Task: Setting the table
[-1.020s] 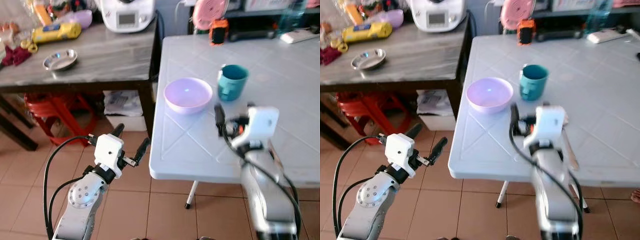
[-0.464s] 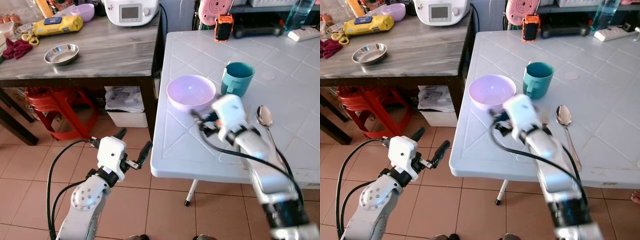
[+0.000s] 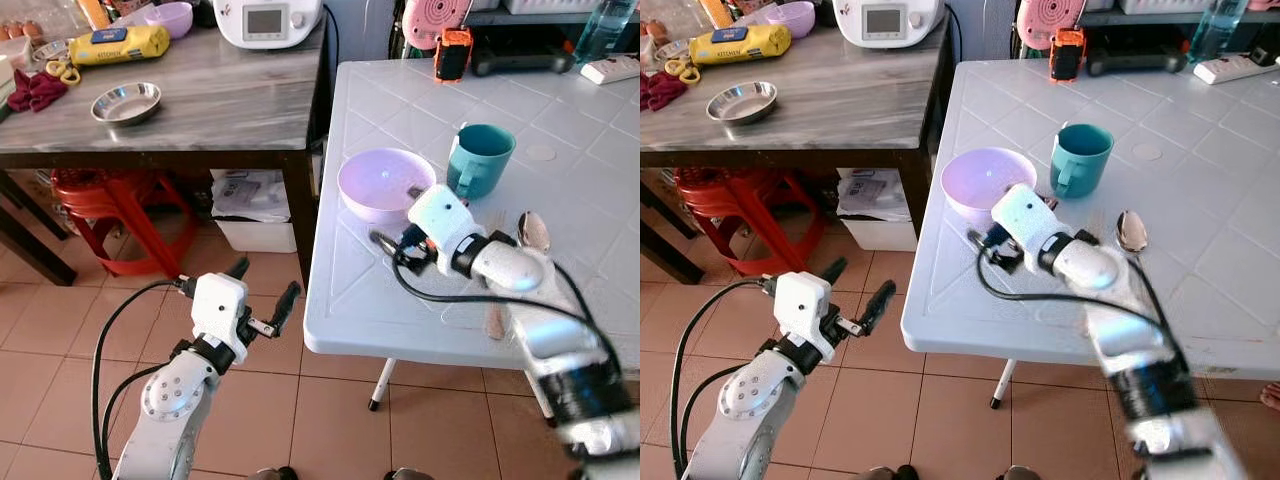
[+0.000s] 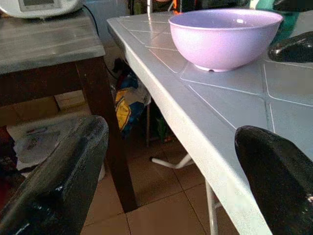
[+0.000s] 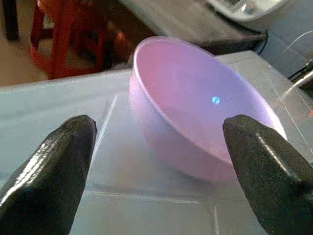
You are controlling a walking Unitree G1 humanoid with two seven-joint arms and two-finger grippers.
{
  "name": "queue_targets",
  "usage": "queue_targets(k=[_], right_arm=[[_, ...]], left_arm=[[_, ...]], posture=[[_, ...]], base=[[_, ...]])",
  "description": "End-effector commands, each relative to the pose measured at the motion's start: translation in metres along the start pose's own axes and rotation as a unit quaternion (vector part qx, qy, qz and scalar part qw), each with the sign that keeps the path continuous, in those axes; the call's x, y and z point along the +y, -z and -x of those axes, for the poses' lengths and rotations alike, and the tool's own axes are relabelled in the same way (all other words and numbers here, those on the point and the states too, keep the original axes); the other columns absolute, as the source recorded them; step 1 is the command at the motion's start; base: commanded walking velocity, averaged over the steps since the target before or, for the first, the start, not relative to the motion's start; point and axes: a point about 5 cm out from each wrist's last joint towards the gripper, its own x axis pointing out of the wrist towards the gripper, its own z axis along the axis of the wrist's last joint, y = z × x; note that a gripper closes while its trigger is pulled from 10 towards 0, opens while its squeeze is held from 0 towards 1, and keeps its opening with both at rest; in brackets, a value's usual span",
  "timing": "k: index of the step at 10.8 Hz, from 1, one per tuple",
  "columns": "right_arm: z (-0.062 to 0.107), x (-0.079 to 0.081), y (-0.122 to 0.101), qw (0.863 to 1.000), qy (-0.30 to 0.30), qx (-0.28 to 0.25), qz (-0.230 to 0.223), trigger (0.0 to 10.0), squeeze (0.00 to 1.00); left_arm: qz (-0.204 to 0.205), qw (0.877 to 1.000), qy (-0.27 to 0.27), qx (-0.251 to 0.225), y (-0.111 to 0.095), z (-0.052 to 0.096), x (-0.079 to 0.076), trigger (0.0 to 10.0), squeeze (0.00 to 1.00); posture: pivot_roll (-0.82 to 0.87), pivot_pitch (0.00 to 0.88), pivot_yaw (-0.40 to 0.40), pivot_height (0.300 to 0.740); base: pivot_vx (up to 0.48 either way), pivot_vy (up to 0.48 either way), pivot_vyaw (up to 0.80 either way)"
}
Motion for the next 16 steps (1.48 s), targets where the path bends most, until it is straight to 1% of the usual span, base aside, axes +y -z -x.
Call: queue_targets(k=[1, 2, 3, 5, 6, 7, 8, 9, 10, 11, 13, 16], right_arm=[[-0.006, -0.004, -0.007, 1.000, -0.015, -0.008, 0.012, 10.0, 0.00], [-0.009, -0.006, -0.007, 0.999, -0.036, -0.006, 0.028, 10.0, 0.00], [-0.014, -0.009, -0.009, 0.998, -0.048, -0.003, 0.048, 10.0, 0.00], [-0.021, -0.016, -0.013, 0.995, -0.064, -0.003, 0.072, 10.0, 0.00], [-0.025, -0.022, -0.012, 0.993, -0.082, 0.012, 0.090, 10.0, 0.00], [-0.027, -0.026, -0.011, 0.992, -0.087, 0.019, 0.095, 10.0, 0.00], [-0.029, -0.027, -0.012, 0.987, -0.105, 0.029, 0.116, 10.0, 0.00], [-0.032, -0.029, -0.009, 0.984, -0.121, 0.048, 0.125, 8.9, 0.00], [-0.034, -0.030, -0.003, 0.982, -0.125, 0.065, 0.123, 1.0, 0.00], [-0.034, -0.028, 0.001, 0.980, -0.141, 0.075, 0.121, 0.0, 0.00], [-0.035, -0.028, 0.004, 0.978, -0.146, 0.077, 0.129, 0.0, 0.00], [-0.035, -0.034, 0.005, 0.976, -0.141, 0.082, 0.143, 0.0, 0.00]], left_arm=[[-0.001, 1.000, 0.009, 0.011, 0.002, 0.002, -0.001, 10.0, 0.00], [0.002, 1.000, 0.021, 0.012, 0.002, 0.002, -0.003, 10.0, 0.00], [0.004, 0.999, 0.036, 0.004, 0.001, 0.005, -0.006, 10.0, 0.00], [0.011, 0.998, 0.060, -0.013, -0.005, 0.006, -0.007, 10.0, 0.00], [0.011, 0.997, 0.069, -0.019, -0.007, 0.005, -0.007, 10.0, 0.00], [0.012, 0.997, 0.069, -0.019, -0.007, 0.005, -0.007, 10.0, 0.00], [0.012, 0.997, 0.068, -0.019, -0.007, 0.005, -0.007, 10.0, 0.00], [0.012, 0.997, 0.069, -0.018, -0.006, 0.004, -0.008, 10.0, 0.00], [0.012, 0.997, 0.069, -0.015, -0.006, 0.004, -0.009, 10.0, 0.00], [0.013, 0.998, 0.067, -0.014, -0.005, 0.004, -0.009, 10.0, 0.00], [0.010, 0.998, 0.062, -0.012, -0.006, 0.004, -0.009, 10.0, 0.00], [0.009, 0.998, 0.060, -0.008, -0.006, 0.004, -0.011, 10.0, 0.00]], posture=[[-0.05, 0.163, 0.096, 0.740], [-0.05, 0.165, 0.097, 0.740], [-0.04, 0.167, 0.097, 0.740], [-0.04, 0.166, 0.093, 0.740], [-0.03, 0.166, 0.092, 0.740], [-0.04, 0.167, 0.089, 0.740], [-0.04, 0.169, 0.088, 0.740], [-0.03, 0.170, 0.086, 0.740], [-0.03, 0.170, 0.085, 0.740], [-0.02, 0.170, 0.082, 0.740], [-0.02, 0.171, 0.081, 0.740], [-0.03, 0.168, 0.080, 0.740]], base=[[0.000, 0.000, 0.00], [0.000, 0.000, 0.00], [0.000, 0.000, 0.00], [0.000, 0.000, 0.00], [0.000, 0.000, 0.00], [0.000, 0.000, 0.00], [0.000, 0.000, 0.00], [0.000, 0.000, 0.00], [0.000, 0.000, 0.00], [0.000, 0.000, 0.00], [0.000, 0.000, 0.00], [0.000, 0.000, 0.00]])
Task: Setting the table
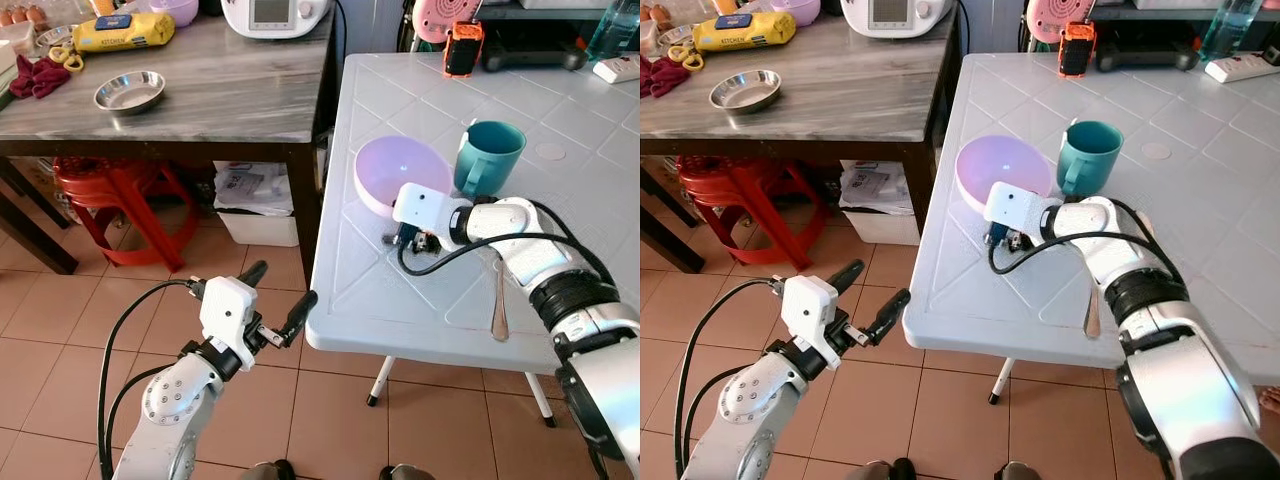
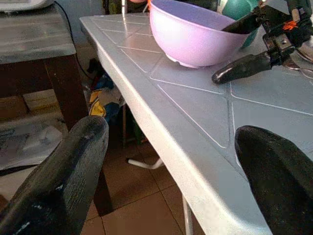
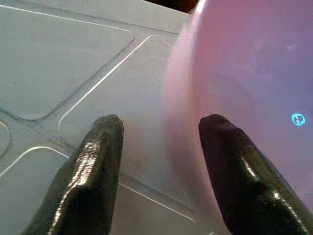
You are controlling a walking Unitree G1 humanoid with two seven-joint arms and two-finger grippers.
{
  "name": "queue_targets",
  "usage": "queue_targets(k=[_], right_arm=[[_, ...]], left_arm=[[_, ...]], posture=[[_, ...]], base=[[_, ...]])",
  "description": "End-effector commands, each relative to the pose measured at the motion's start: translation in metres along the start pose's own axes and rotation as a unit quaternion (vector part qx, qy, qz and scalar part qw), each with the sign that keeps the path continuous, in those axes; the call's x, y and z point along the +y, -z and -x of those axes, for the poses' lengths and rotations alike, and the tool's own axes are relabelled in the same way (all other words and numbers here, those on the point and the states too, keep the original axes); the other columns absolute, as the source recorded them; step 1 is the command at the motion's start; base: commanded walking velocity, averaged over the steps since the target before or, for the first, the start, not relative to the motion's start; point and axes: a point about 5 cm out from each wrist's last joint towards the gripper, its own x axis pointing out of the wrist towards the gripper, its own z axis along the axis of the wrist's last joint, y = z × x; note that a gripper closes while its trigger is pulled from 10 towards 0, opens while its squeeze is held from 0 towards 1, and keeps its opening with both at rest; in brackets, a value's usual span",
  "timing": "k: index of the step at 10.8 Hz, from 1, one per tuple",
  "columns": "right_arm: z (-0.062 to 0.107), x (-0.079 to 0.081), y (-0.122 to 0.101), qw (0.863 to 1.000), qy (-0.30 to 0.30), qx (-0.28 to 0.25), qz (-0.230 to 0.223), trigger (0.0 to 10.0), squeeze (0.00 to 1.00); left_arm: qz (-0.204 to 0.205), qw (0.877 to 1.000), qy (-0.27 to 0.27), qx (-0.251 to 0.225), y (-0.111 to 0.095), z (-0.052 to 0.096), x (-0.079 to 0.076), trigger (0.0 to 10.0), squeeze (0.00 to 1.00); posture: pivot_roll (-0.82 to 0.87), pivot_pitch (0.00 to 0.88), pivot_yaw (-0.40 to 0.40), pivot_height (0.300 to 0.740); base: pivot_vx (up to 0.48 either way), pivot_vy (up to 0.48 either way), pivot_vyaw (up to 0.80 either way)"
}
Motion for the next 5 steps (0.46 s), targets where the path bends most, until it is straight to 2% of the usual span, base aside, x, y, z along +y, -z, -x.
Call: queue_targets(k=[1, 5], right_arm=[[0.0014, -0.0047, -0.0045, 1.000, -0.002, -0.003, 0.015, 0.0, 0.00], [0.0013, -0.0049, -0.0053, 1.000, -0.006, -0.007, 0.023, 0.0, 0.00]], left_arm=[[-0.006, 1.000, 0.000, 0.006, -0.0002, 0.0013, -0.0005, 10.0, 0.00], [-0.011, 1.000, -0.004, 0.014, 0.0010, -0.0005, -0.0002, 10.0, 0.00]], posture=[[-0.03, 0.167, 0.081, 0.740], [-0.02, 0.158, 0.083, 0.740]], base=[[0.000, 0.000, 0.00], [0.000, 0.000, 0.00]])
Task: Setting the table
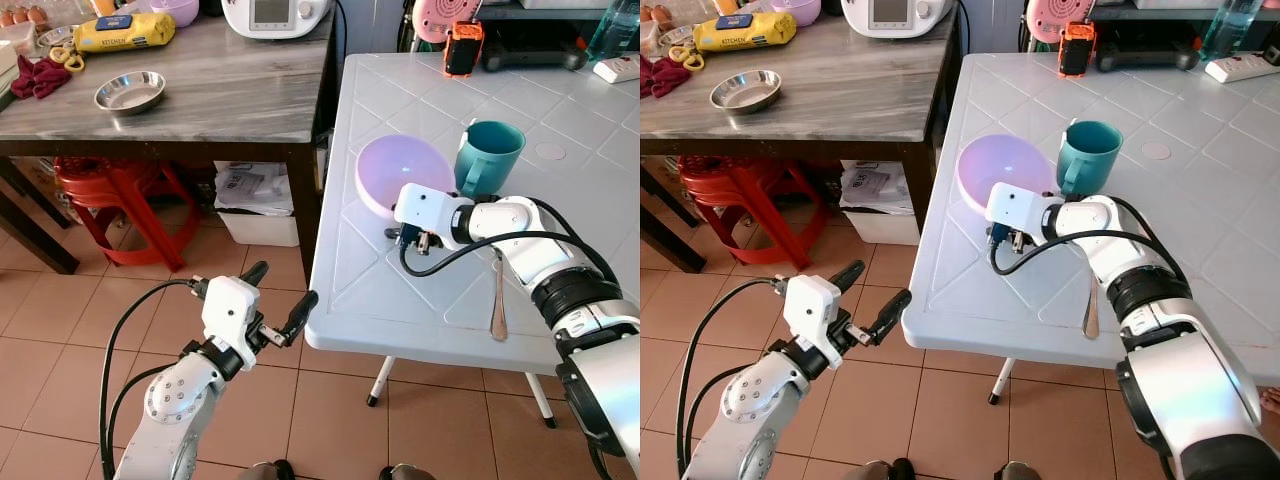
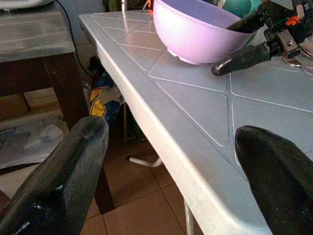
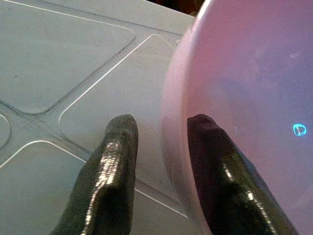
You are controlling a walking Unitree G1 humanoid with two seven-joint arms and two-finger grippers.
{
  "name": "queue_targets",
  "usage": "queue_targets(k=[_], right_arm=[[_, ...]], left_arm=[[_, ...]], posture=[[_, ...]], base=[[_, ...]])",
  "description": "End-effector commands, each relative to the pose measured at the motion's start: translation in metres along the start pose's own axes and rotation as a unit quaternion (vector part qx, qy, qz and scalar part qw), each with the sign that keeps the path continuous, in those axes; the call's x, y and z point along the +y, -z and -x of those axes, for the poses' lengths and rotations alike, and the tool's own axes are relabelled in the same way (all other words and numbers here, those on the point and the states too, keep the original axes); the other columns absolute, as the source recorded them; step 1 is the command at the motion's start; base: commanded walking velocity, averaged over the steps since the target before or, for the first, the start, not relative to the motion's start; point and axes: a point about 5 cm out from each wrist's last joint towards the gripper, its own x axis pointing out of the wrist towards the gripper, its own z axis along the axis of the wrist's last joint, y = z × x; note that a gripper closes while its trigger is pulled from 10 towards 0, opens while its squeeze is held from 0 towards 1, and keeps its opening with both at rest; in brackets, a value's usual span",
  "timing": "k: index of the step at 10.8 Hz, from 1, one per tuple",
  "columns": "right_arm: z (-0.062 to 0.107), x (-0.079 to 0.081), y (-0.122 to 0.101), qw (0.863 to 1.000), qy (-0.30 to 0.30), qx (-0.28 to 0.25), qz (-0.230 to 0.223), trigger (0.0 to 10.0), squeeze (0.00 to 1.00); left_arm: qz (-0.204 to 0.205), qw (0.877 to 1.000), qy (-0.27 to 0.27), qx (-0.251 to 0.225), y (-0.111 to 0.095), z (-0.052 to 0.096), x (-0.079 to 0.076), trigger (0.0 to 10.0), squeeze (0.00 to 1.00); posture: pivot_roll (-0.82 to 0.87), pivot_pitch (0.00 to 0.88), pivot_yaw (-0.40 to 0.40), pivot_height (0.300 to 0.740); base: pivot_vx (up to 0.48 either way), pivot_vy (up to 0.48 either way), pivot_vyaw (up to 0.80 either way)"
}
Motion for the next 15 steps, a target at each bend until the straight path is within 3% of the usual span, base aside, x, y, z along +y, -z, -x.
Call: queue_targets(k=[1, 10, 12, 13, 15], right_arm=[[0.000, -0.004, -0.007, 1.000, -0.005, -0.009, 0.011, 0.0, 0.00], [-0.005, -0.003, -0.038, 0.995, 0.005, -0.092, 0.032, 0.0, 0.00], [-0.001, -0.010, -0.057, 0.987, 0.036, -0.157, 0.011, 0.0, 0.00], [0.004, -0.008, -0.066, 0.975, 0.071, -0.208, -0.011, 0.0, 0.00], [0.011, 0.011, -0.064, 0.952, 0.155, -0.255, -0.071, 0.0, 0.00]], left_arm=[[-0.007, 1.000, -0.005, 0.008, 0.001, 0.001, 0.001, 10.0, 0.00], [-0.015, 1.000, -0.003, 0.004, 0.001, -0.001, 0.009, 10.0, 0.00], [-0.020, 1.000, -0.015, -0.005, 0.000, -0.006, 0.014, 10.0, 0.00], [-0.031, 0.998, -0.053, -0.018, -0.005, -0.012, 0.023, 10.0, 0.00], [-0.053, 0.987, -0.149, -0.020, -0.007, -0.019, 0.045, 10.0, 0.00]], posture=[[-0.02, 0.157, 0.083, 0.740], [-0.02, 0.125, 0.089, 0.740], [-0.03, 0.109, 0.090, 0.740], [-0.03, 0.098, 0.084, 0.740], [-0.03, 0.084, 0.076, 0.740]], base=[[0.000, 0.000, 0.00], [0.000, 0.000, 0.00], [0.000, 0.000, 0.00], [0.000, 0.000, 0.00], [0.000, 0.000, 0.00]])
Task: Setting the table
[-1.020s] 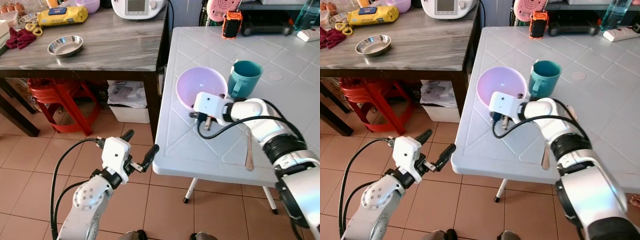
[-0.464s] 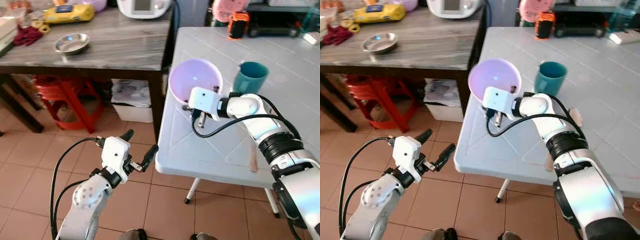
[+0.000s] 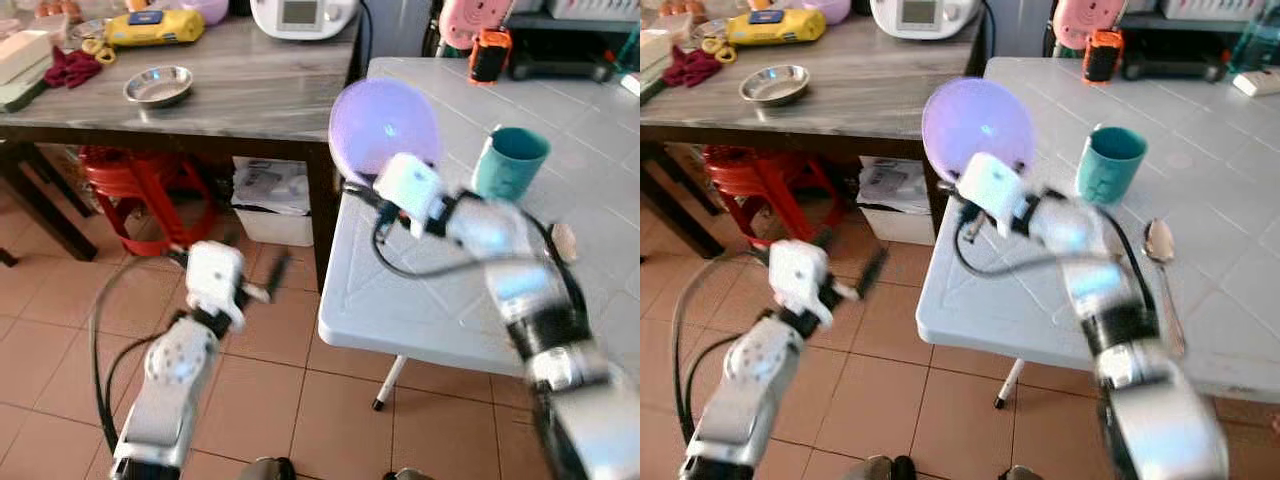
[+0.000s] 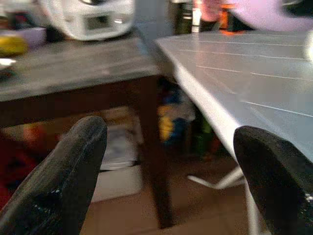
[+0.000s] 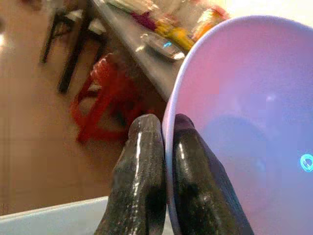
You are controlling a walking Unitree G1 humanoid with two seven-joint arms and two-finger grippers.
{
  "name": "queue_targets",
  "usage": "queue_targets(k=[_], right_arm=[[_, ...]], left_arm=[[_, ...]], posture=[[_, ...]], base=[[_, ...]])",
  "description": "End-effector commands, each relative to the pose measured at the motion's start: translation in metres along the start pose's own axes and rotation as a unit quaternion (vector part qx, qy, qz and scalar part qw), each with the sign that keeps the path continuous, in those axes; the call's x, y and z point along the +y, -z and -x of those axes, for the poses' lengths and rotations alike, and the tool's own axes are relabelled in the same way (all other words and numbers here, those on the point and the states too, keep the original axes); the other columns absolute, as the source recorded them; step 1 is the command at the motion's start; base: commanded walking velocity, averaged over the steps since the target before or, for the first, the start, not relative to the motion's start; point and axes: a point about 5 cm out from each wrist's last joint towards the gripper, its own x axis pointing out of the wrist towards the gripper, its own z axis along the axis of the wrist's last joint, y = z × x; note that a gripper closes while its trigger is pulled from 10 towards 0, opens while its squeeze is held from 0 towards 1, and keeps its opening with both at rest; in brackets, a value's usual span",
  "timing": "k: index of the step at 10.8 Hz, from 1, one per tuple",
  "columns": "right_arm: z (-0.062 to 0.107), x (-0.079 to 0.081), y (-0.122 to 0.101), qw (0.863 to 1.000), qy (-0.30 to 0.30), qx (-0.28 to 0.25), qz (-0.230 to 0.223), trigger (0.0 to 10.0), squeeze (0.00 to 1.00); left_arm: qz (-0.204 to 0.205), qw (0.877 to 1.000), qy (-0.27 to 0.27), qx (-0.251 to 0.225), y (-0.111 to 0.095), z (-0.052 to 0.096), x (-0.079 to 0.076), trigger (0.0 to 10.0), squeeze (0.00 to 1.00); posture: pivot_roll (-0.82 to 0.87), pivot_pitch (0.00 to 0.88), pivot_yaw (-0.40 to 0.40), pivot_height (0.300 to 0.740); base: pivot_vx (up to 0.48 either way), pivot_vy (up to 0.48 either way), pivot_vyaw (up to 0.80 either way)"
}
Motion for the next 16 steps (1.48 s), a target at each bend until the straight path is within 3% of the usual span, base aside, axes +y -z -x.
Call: queue_targets(k=[1, 2, 3, 6, 7, 9, 12, 16], right_arm=[[0.004, 0.003, -0.009, 0.998, 0.049, -0.026, -0.016, 0.0, 0.00], [0.010, 0.008, -0.009, 0.993, 0.102, -0.032, -0.046, 3.7, 0.00], [0.023, 0.011, -0.008, 0.978, 0.191, -0.036, -0.074, 10.0, 0.00], [0.051, 0.019, -0.002, 0.944, 0.314, -0.018, -0.100, 10.0, 0.00], [0.075, 0.032, 0.001, 0.923, 0.379, 0.014, -0.066, 10.0, 0.00], [0.083, 0.044, 0.006, 0.917, 0.389, 0.039, -0.078, 10.0, 0.00], [0.078, 0.044, 0.000, 0.918, 0.388, 0.039, -0.065, 10.0, 0.00], [0.080, 0.049, 0.004, 0.911, 0.397, 0.053, -0.099, 10.0, 0.00]], left_arm=[[-0.007, 0.999, -0.038, 0.009, 0.004, -0.001, 0.008, 10.0, 0.00], [-0.001, 0.999, -0.050, 0.009, 0.005, -0.002, 0.008, 10.0, 0.00], [0.009, 0.999, -0.052, 0.010, 0.005, -0.006, 0.004, 10.0, 0.00], [0.023, 0.999, -0.040, 0.014, 0.010, -0.010, -0.004, 10.0, 0.00], [0.029, 0.998, -0.049, 0.021, 0.012, -0.013, -0.004, 10.0, 0.00], [0.033, 0.998, -0.049, 0.026, 0.013, -0.014, -0.004, 10.0, 0.00], [0.034, 0.998, -0.041, 0.022, 0.013, -0.015, -0.007, 10.0, 0.00], [0.035, 0.998, -0.038, 0.020, 0.013, -0.014, -0.008, 10.0, 0.00]], posture=[[-0.04, 0.080, 0.078, 0.740], [-0.05, 0.080, 0.082, 0.740], [-0.07, 0.083, 0.087, 0.740], [-0.10, 0.083, 0.098, 0.740], [-0.10, 0.084, 0.099, 0.740], [-0.09, 0.086, 0.101, 0.740], [-0.09, 0.088, 0.096, 0.740], [-0.09, 0.093, 0.093, 0.740]], base=[[0.000, 0.000, 0.00], [0.000, 0.000, 0.00], [0.000, 0.000, 0.00], [0.000, 0.000, 0.00], [0.000, 0.000, 0.00], [0.000, 0.000, 0.00], [0.000, 0.085, 0.00], [0.000, 0.337, 0.00]])
